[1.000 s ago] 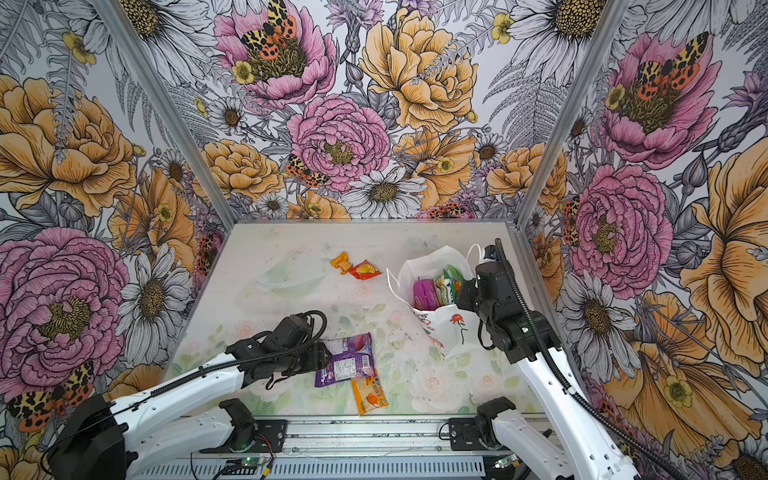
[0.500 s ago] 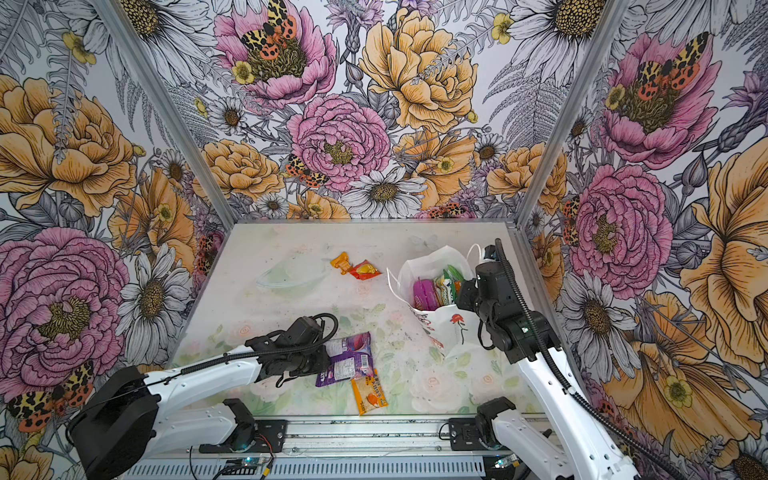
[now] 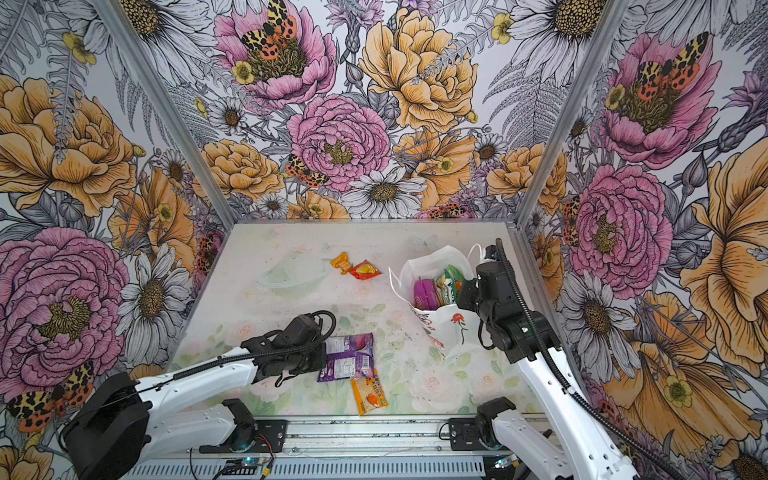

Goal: Place the snacks into the paper bag
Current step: Pick up the snack from the center of the table.

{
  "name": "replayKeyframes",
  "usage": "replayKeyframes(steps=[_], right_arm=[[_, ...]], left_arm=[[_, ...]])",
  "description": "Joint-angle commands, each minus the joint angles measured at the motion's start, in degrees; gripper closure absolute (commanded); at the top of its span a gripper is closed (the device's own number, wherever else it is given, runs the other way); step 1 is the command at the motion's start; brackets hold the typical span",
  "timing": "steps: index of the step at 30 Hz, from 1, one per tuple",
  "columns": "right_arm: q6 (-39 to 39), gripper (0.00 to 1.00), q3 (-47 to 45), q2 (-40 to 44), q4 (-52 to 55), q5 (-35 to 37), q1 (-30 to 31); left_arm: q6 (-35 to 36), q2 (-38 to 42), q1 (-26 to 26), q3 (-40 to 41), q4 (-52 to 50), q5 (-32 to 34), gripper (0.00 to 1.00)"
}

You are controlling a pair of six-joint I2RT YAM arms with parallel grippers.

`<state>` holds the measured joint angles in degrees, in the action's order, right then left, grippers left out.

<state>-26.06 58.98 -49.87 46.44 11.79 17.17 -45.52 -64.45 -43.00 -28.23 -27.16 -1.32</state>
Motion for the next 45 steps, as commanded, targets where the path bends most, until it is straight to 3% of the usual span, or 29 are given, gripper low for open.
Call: replayKeyframes(steps=[1, 4, 15, 21, 35, 45], right_arm=[[-0.9, 1.0, -0.1, 1.2, -3.4, -0.1, -0.4], [-0.9, 1.0, -0.1, 1.3, -3.4, -0.1, -0.3], [-0.9, 1.0, -0.1, 1.4, -3.4, -0.2, -0.3], [-0.7, 1.0, 0.0, 1.3, -3.4, -0.4, -0.3], [-0.2, 1.0, -0.4, 1.4, -3.8, -0.9, -0.3], [-0.2, 1.0, -0.6, 1.8, -3.8, -0.9, -0.3]], left_arm=[[0.3, 3.0, 0.2, -0.2, -0.5, 2.2, 0.95], [0.2, 5.5, 0.7, -0.2, -1.2, 2.1, 1.0], [-1.8, 18.3, 3.2, -0.5, -2.1, 0.2, 1.0], [-0.5, 23.6, 5.7, -4.9, -5.6, 0.3, 1.0], [5.7, 19.4, 7.1, -24.0, -7.3, 1.6, 1.0], [8.7, 9.3, 4.7, -44.0, -7.2, 1.5, 1.0]])
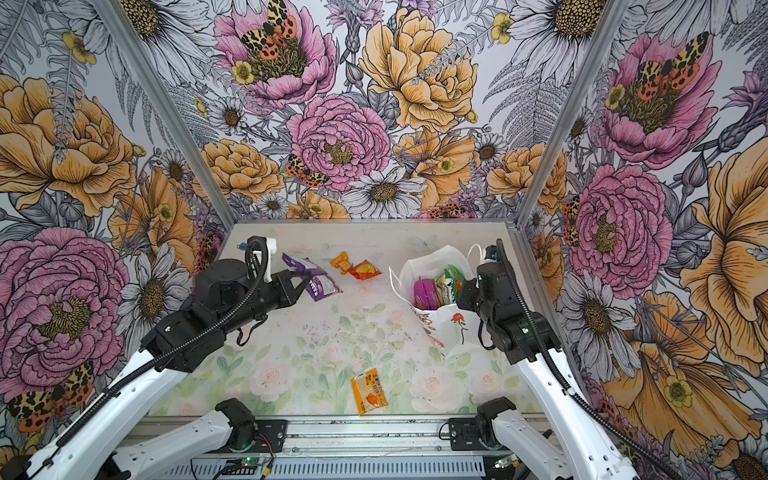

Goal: Place the snacks into the paper bag
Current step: Pick up the snack from the center of the table, then place the snack in the paper bag.

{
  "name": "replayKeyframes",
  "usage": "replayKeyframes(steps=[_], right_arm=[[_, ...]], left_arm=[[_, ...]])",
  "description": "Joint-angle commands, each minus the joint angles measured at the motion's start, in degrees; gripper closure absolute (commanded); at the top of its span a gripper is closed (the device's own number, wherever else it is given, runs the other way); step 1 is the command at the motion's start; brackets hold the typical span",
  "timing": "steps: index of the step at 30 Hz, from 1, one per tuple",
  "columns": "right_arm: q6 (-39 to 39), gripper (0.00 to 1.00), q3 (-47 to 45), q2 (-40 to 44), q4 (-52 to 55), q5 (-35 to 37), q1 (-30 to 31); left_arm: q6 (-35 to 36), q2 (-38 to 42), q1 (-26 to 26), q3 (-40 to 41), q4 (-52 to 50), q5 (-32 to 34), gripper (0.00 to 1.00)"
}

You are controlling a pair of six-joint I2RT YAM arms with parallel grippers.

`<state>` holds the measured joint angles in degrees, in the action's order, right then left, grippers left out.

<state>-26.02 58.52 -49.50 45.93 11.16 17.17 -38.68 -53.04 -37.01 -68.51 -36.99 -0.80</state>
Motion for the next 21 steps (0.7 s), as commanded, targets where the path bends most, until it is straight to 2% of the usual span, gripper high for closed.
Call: replayKeyframes(steps=[1, 9, 16, 21], right_arm=[[-0.3, 1.0, -0.2, 1.5, -3.4, -0.3, -0.3], [-0.3, 1.0, -0.3, 1.9, -3.4, -0.6, -0.3], [-0.3, 1.0, -0.4, 2.3, -3.4, -0.5, -0.3], [-0.3, 1.0, -0.4, 2.4, -3.4, -0.6, -0.3]], left_arm=[[2.1, -3.5, -2.6, -5.5, 2.7, 1.6, 1.0], [7.5, -12.3, -12.1, -21.3, 3.6, 9.0, 1.0], [11.7, -21.3, -17.7, -33.4, 5.1, 8.3, 1.0], [12.5, -29.6, -19.7, -41.8, 4.9, 4.1, 1.0]])
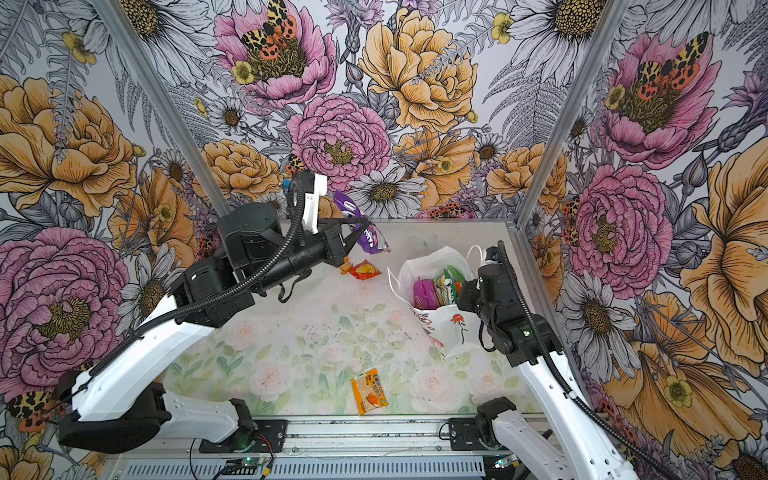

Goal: Place the snacks into the paper bag
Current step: Place the snack in the paper bag.

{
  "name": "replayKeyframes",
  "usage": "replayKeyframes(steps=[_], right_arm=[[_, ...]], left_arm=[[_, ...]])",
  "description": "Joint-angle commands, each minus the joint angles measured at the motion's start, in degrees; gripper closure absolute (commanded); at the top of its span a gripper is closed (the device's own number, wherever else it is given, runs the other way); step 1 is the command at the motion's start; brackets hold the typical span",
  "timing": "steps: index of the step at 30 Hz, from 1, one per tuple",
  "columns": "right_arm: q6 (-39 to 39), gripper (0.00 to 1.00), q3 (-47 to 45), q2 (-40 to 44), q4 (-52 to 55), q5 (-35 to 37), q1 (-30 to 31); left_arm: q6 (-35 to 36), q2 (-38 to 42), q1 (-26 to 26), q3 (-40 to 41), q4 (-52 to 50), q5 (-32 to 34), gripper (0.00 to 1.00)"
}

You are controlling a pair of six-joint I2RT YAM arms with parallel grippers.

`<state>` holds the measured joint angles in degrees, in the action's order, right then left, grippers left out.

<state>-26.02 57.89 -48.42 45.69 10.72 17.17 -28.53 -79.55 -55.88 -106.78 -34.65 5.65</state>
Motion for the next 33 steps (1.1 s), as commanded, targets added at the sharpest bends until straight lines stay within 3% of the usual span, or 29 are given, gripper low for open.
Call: replayKeyframes(steps=[1, 18, 33], right_arm=[[-0.3, 1.0, 0.2, 1.3, -3.2, -0.1, -0.3], [-0.6, 1.0, 0.2, 2.0, -3.2, 0.2, -0.3], [-1.0, 1.0, 0.0, 3.1, -3.2, 1.3, -0.4]], left_arm=[[2.3, -4.4, -1.1, -4.7, 2.6, -3.0, 1.0], [-2.2, -19.9, -3.2, -12.2, 4.3, -11.5, 1.0], [-3.8, -26.5, -4.9, -13.5, 5.3, -15.8, 1.0]])
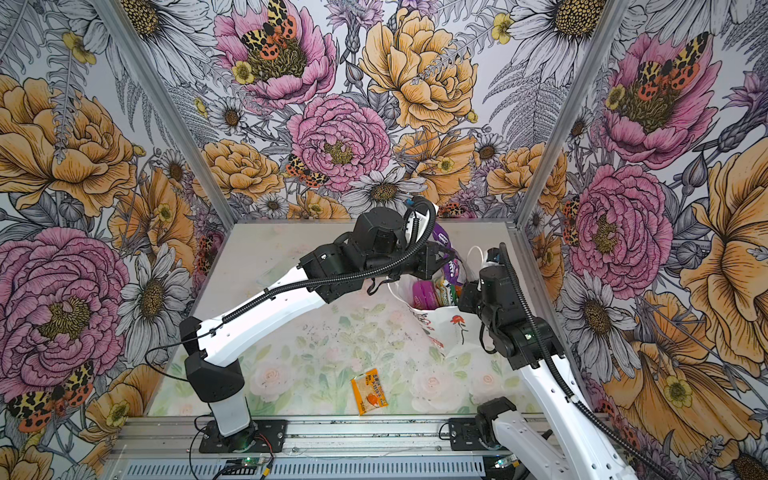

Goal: Place the snacks into the paper bag
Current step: Place the snack in the paper bag.

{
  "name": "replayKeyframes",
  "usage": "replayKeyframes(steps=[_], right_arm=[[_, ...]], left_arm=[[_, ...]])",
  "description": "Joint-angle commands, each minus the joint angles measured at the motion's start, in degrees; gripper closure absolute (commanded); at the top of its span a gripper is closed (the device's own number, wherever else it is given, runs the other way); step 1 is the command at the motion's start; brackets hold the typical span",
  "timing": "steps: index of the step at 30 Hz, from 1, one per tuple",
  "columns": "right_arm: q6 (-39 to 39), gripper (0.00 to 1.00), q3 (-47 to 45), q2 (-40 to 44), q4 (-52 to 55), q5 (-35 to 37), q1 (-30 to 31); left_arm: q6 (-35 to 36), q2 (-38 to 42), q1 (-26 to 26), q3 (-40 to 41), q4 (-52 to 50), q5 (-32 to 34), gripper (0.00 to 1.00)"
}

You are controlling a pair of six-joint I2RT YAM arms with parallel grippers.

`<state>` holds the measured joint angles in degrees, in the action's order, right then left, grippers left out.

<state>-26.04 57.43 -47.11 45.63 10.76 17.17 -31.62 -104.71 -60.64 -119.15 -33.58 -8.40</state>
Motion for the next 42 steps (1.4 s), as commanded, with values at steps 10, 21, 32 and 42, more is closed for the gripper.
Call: replayKeyframes(steps=[10, 21, 32, 42], right_arm=[[-1.0, 1.0, 0.5, 2.4, -3.2, 1.6, -0.4], [-1.1, 1.0, 0.4, 2.3, -3.2, 2.1, -0.3], [-1.3, 1.0, 0.4, 2.3, -3.2, 2.3, -0.3], [-1.2, 1.0, 0.4, 2.3, -3.3, 2.1, -0.3]], left_arm=[[-1.1, -3.6, 0.7, -0.3, 4.6, -2.8, 1.0], [-2.8, -5.1, 0.8, 3.3, 4.9, -6.2, 1.0], [-2.6, -6.7, 1.8, 6.0, 4.8, -5.1, 1.0], [-3.8, -10.7, 3.7, 5.1, 3.4, -6.0, 1.0]])
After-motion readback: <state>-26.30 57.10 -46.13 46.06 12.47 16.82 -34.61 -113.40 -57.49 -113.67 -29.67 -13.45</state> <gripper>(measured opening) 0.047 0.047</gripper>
